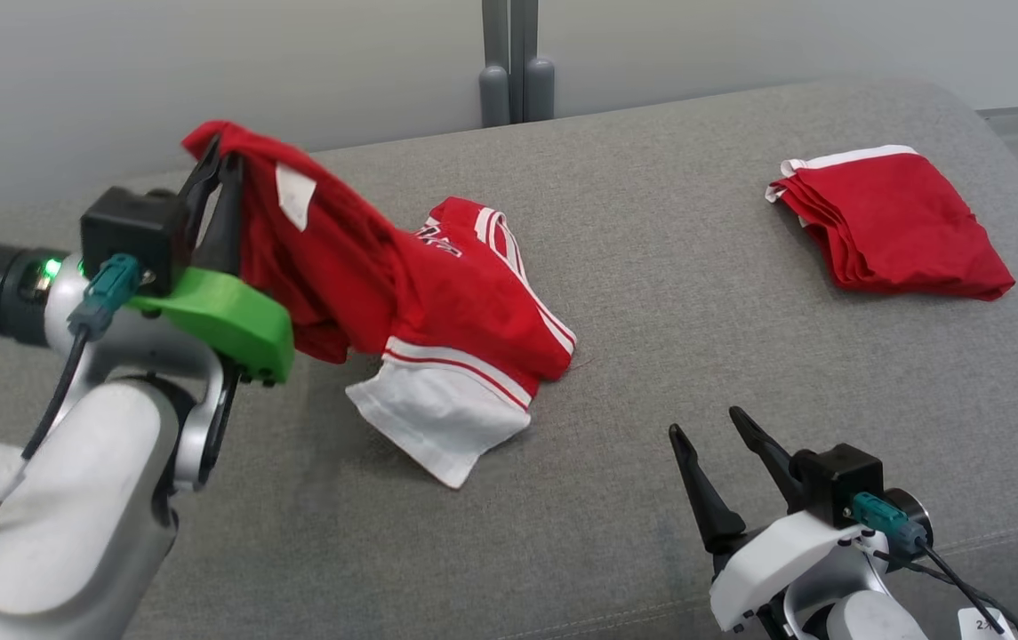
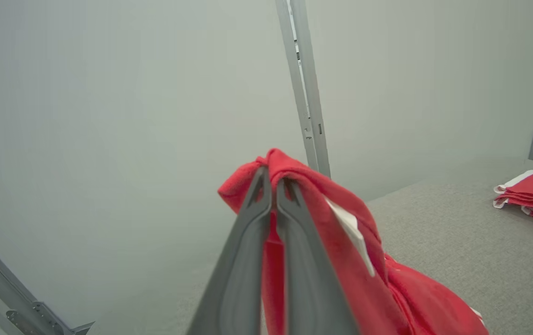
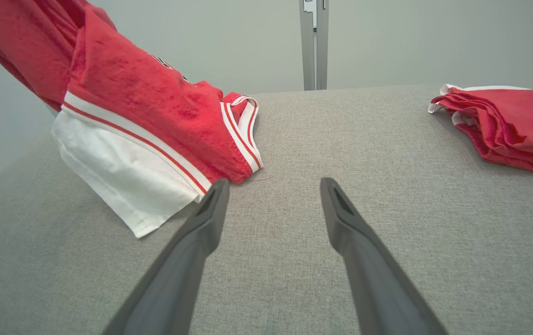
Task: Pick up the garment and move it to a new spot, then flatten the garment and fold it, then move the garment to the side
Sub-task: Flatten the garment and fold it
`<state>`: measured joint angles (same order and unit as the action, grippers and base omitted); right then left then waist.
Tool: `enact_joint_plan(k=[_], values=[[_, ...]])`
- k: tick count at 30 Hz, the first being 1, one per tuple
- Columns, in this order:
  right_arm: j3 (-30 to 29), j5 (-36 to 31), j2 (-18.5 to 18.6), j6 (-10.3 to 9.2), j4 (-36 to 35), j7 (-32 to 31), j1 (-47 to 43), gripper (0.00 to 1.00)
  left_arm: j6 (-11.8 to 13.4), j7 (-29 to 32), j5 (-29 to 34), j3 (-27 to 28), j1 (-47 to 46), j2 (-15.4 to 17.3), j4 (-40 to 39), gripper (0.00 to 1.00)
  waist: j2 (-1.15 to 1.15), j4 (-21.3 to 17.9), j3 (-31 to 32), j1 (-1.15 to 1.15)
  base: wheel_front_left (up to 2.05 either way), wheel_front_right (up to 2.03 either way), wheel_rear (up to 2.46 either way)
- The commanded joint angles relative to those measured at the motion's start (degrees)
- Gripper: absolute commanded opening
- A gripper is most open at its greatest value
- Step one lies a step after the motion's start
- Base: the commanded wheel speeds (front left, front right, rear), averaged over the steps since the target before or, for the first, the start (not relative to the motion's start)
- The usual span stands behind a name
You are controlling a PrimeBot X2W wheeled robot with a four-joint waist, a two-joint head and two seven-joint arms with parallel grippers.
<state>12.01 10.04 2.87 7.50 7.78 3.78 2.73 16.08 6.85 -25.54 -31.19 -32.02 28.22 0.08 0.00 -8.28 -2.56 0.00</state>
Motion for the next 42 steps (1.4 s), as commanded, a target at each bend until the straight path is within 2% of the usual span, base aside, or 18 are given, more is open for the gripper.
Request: enact_joint_plan(k=[1, 8, 14, 19, 22, 25, 29, 33, 42], values=[[0.18, 0.41, 0.04, -0.03, 0.18, -0.07, -0.45, 1.0, -0.68, 0.71, 0.71, -0.73, -2.25, -0.52, -0.44, 0.0, 0.0, -0.34, 0.52, 0.0, 0.0, 0.0, 0.0], [1.77, 1.05, 0.04, -0.03, 0.88, 0.38, -0.16, 1.0, -5.2, 4.64, 3.6, -5.86, -15.06, -5.77, 3.04, 0.0, 0.0, -2.58, 1.23, 0.0, 0.0, 0.0, 0.0], [2.62, 1.26, 0.04, -0.03, 1.4, 0.65, -0.01, 1.0, -7.89, 4.76, 5.25, -7.8, -25.28, -10.64, 9.41, 0.0, 0.0, -4.75, 1.01, 0.0, 0.0, 0.0, 0.0], [3.06, 1.46, 0.04, -0.03, 1.69, 0.86, 0.39, 1.0, -8.53, 3.2, 4.54, -7.62, -31.64, -15.26, 14.73, 0.0, 0.0, -5.87, 0.48, 0.0, 0.0, 0.0, 0.0], [3.13, 1.69, 0.03, -0.03, 1.62, 1.15, 0.86, 1.0, -8.32, 2.72, 3.86, -6.93, -33.39, -16.6, 18.95, 0.0, 0.0, -5.96, -0.3, 0.0, 0.0, 0.0, 0.0], [3.22, 1.62, 0.03, -0.03, 1.71, 1.45, 1.12, 1.0, -7.85, 2.06, 2.64, -6.07, -32.15, -16.47, 23.94, 0.0, 0.0, -5.89, -0.96, 0.0, 0.0, 0.0, 0.0], [2.54, 1.71, 0.03, -0.03, 1.73, 1.73, 1.37, 1.0, -7.3, 2.05, 1.5, -5.11, -27.96, -13.88, 31.51, 0.0, 0.0, -5.1, -2.09, 0.0, 0.0, 0.0, 0.0], [1.77, 1.07, 0.03, -0.03, 1.68, 1.81, 1.84, 1.0, -7.85, 2.33, -0.1, -5.06, -22.16, -11.79, 37.82, 0.0, 0.0, -3.78, -3.08, 0.0, 0.0, 0.0, 0.0], [0.4, -0.48, 0.03, -0.03, 0.86, 0.94, 1.88, 1.0, -7.95, -1.18, -3.93, -3.33, -11.16, -9.35, 40.46, 0.0, 0.0, 0.56, -3.86, 0.0, 0.0, 0.0, 0.0]])
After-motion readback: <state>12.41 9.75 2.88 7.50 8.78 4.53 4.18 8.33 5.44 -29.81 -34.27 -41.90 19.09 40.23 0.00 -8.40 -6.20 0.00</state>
